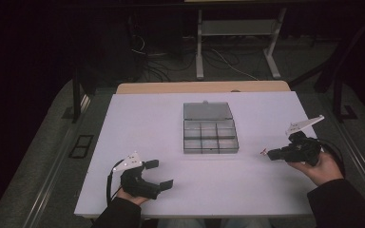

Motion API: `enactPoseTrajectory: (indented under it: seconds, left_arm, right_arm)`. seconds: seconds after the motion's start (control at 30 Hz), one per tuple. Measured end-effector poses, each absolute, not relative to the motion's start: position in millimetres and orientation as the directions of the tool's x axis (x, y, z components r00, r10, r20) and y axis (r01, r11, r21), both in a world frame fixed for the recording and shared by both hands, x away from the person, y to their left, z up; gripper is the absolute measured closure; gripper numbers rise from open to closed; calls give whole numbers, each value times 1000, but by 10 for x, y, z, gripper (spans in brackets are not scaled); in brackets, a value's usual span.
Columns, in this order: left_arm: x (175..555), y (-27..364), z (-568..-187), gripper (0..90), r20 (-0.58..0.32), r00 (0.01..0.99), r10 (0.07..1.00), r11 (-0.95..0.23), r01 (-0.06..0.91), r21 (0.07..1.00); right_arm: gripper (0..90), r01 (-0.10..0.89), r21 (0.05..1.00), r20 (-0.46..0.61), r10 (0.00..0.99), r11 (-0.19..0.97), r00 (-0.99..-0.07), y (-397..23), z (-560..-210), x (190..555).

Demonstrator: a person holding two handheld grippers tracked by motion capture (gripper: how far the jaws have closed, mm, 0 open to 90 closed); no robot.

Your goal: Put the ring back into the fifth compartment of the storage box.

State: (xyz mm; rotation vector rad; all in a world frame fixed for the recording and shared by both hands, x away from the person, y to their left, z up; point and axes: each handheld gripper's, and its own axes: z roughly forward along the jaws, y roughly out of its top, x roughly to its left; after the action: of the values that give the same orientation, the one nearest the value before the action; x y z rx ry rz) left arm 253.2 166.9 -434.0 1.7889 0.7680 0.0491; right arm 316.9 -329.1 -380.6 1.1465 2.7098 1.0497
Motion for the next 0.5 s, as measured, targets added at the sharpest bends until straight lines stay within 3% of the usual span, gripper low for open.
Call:
enactPoseTrajectory:
  seconds: [0.5]
  left_arm:
    - [2533, 1669, -4340, 0, -336, 786, 518, -154, 472, 868]
  right_arm:
    - [833, 604, 603, 214, 624, 521, -752, -3150, -3650, 3266]
